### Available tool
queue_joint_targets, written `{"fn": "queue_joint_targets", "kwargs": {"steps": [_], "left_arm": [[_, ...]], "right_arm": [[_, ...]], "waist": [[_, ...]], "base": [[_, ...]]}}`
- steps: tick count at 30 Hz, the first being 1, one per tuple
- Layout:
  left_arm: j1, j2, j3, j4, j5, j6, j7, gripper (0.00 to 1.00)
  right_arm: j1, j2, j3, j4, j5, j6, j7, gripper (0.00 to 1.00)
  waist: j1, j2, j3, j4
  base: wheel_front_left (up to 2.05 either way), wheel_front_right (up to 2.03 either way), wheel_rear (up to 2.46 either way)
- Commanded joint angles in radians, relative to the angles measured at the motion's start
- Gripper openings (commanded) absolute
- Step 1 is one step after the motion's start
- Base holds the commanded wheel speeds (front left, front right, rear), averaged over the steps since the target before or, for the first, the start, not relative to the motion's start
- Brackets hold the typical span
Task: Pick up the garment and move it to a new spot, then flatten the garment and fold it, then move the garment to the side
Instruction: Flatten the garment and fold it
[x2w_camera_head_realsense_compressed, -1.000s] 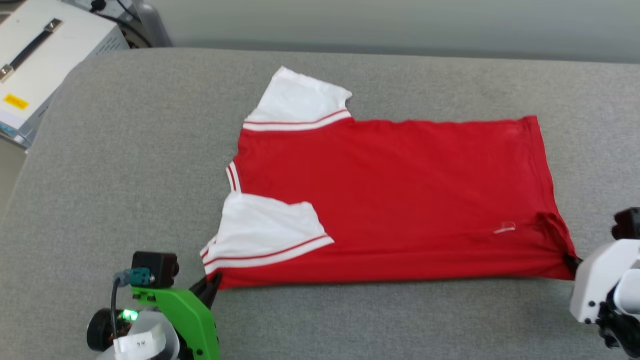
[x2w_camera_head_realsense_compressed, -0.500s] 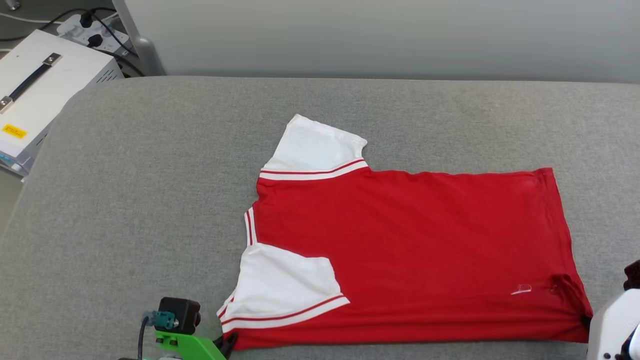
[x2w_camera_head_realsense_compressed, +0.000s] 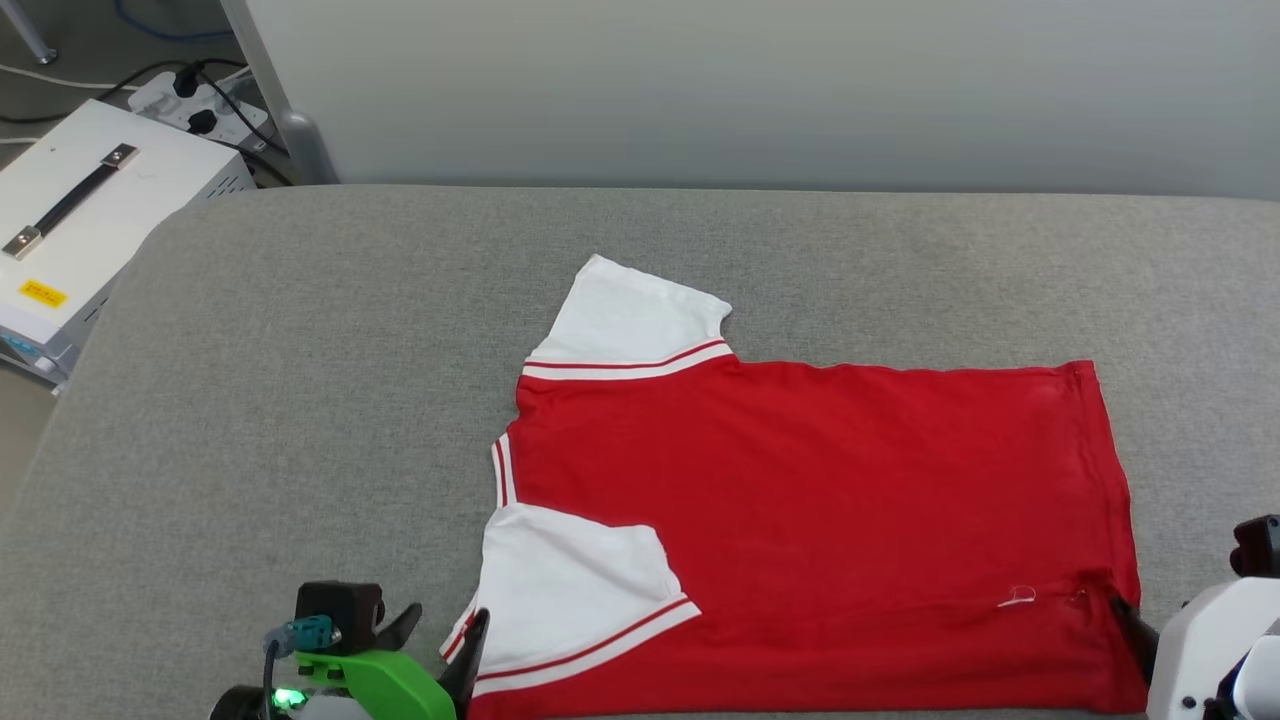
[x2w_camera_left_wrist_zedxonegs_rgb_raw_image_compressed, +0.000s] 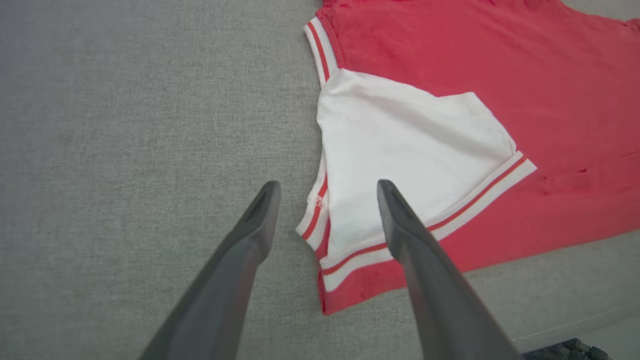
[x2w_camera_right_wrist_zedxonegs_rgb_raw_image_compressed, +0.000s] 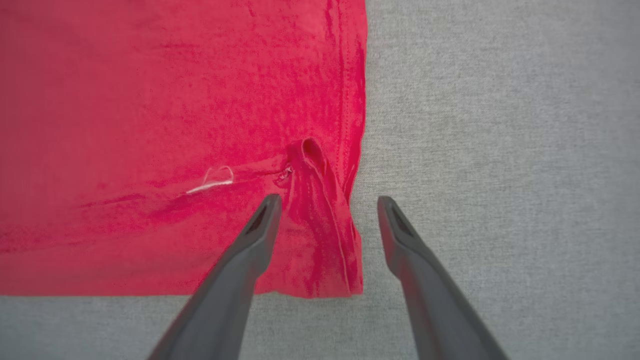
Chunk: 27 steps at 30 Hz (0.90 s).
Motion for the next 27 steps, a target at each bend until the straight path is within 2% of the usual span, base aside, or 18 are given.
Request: {"fn": "queue_joint_targets", "kwargs": {"steps": [1,8,15,22,27], "left_arm": [[-0.026,-0.007,0.011,-0.003,0.031,-0.007,-0.04,1.0],[-0.07,-0.044,0.066,-0.018,0.118,-0.019,-0.256,1.0],[-0.053,-0.111,0.192,-0.065,0.194,-0.038,-0.291,1.0],[0.025,-0.227,0.33,-0.081,0.315,-0.118,-0.292,1.0],[0.06,-0.302,0.414,-0.078,0.401,-0.185,-0.292,1.0]], "right_arm": [[-0.024,-0.007,0.004,-0.017,0.004,-0.008,-0.03,1.0],[-0.092,-0.015,0.06,-0.117,0.038,-0.008,-0.286,1.0],[-0.093,-0.029,0.124,-0.158,0.025,-0.008,-0.495,1.0],[-0.075,0.027,0.139,-0.122,-0.008,-0.008,-0.665,1.0],[-0.062,0.049,0.168,-0.083,-0.025,-0.008,-0.725,1.0]], "waist": [[0.0,0.0119,-0.012,0.0],[0.0,0.0119,-0.032,-0.002],[0.0,0.0119,-0.03,-0.004],[0.0,0.0119,-0.021,-0.007],[0.0,0.0119,-0.018,-0.006]], "base": [[0.0,0.0,0.0],[0.0,0.0,0.0],[0.0,0.0,0.0],[0.0,0.0,0.0],[0.0,0.0,0.0]]}}
